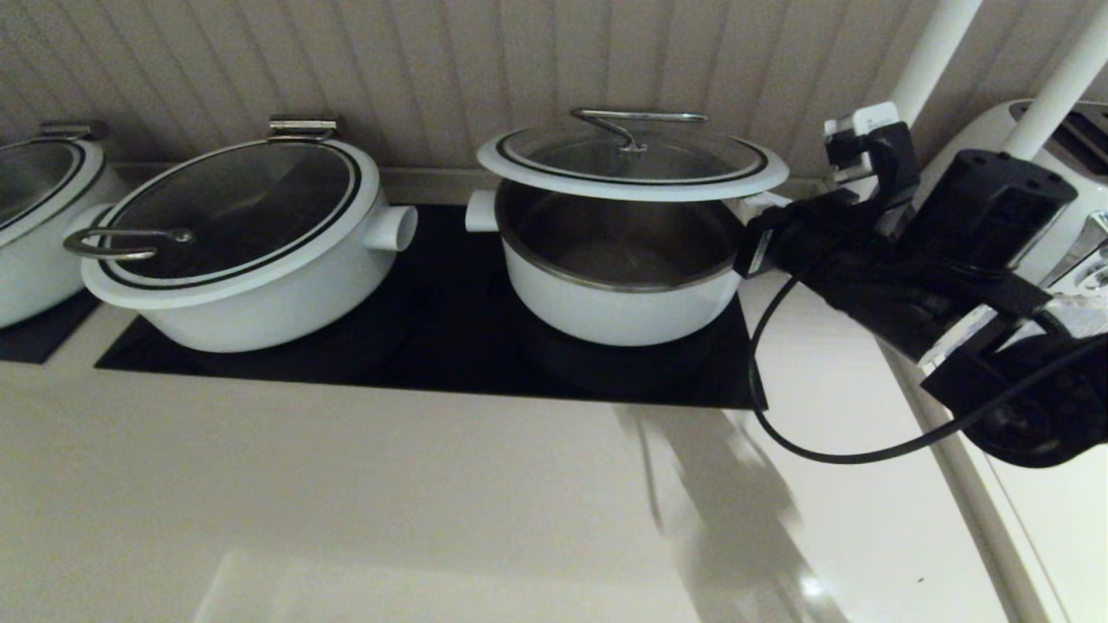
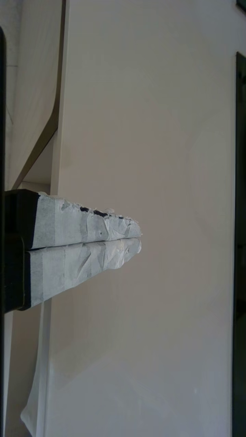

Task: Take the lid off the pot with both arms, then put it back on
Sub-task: Open the pot lid completely

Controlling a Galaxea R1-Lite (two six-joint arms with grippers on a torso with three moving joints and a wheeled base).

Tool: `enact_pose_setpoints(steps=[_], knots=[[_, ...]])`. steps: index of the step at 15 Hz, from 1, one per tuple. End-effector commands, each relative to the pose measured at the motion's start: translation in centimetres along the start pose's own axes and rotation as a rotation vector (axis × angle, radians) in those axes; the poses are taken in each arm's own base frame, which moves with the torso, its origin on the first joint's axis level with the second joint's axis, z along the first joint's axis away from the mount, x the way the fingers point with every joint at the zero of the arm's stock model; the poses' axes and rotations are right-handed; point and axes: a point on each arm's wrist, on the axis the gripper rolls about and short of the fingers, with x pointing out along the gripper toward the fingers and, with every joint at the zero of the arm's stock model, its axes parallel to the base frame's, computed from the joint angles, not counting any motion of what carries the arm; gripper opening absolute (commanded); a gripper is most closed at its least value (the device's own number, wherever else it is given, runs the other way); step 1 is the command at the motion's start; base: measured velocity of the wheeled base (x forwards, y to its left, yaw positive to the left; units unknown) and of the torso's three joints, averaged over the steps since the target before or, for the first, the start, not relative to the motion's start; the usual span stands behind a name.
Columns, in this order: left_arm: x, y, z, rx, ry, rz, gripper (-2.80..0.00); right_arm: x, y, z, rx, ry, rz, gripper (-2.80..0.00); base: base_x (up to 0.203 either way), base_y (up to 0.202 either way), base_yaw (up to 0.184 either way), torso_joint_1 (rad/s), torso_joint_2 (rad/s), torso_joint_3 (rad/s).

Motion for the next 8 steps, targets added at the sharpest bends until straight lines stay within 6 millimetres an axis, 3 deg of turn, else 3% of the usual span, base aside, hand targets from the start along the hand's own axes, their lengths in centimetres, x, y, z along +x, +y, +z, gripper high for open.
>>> enact_pose_setpoints(steps=[1,8], knots=[[-0.1,0.0,0.0,0.001,-0.008,0.0,-2.8,0.0,0.0,0.3,-0.002,-0.014,-0.001,-2.8,0.0,0.0,0.0,0.0,0.0,0.0],[-0.1,0.0,0.0,0.001,-0.008,0.0,-2.8,-0.4,-0.2,1.5,-0.004,-0.071,-0.007,-2.8,0.0,0.0,0.0,0.0,0.0,0.0]])
